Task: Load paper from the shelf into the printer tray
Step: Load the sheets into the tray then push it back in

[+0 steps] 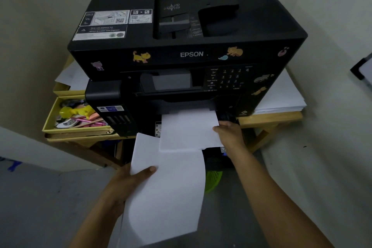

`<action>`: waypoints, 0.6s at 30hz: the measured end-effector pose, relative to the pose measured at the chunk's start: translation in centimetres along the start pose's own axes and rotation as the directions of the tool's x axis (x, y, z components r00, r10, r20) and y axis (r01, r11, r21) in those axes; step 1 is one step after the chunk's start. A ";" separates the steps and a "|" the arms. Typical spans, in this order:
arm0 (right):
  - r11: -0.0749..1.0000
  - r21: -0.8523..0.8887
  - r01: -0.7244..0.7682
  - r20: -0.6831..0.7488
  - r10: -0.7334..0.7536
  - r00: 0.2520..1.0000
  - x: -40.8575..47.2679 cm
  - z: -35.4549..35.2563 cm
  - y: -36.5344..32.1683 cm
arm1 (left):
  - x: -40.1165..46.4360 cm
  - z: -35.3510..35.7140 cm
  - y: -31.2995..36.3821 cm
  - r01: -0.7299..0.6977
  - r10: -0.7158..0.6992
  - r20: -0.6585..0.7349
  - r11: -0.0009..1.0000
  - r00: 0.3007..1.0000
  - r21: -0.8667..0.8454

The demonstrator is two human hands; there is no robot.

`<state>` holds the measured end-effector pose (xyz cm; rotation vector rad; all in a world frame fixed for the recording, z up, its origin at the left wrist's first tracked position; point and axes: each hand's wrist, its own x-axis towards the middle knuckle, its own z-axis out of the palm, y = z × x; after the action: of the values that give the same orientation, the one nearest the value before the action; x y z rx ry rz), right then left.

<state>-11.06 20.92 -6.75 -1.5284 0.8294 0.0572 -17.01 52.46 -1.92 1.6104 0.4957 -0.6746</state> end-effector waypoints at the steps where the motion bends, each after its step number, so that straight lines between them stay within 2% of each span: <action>1: 1.000 -0.012 0.000 0.003 0.000 1.000 -0.2 -0.2 0.2 | 0.0 0.0 0.0 -0.001 0.001 -0.007 1.000 1.000 0.000; 6: 0.992 -0.091 -0.085 0.041 0.089 0.995 -0.8 -1.5 1.1 | 0.3 -0.1 -0.1 0.006 -0.006 0.007 1.000 1.000 0.008; 9: 0.984 0.004 -0.178 0.154 0.176 0.972 -1.0 -1.9 0.7 | 0.4 -0.3 -0.3 0.017 -0.018 0.018 1.000 1.000 0.013; 11: 0.978 0.007 -0.211 0.198 0.205 0.959 -0.8 -1.9 0.6 | 0.5 -0.3 -0.3 0.026 -0.026 0.014 1.000 1.000 0.017; 18: 0.978 0.067 -0.200 0.160 0.187 0.969 -0.5 -1.2 0.8 | 0.6 -0.4 -0.4 0.033 -0.034 0.020 0.999 0.999 0.022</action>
<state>-12.32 20.14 -6.97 -1.3434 0.8452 0.2774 -16.76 52.89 -2.56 1.6168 0.5030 -0.7226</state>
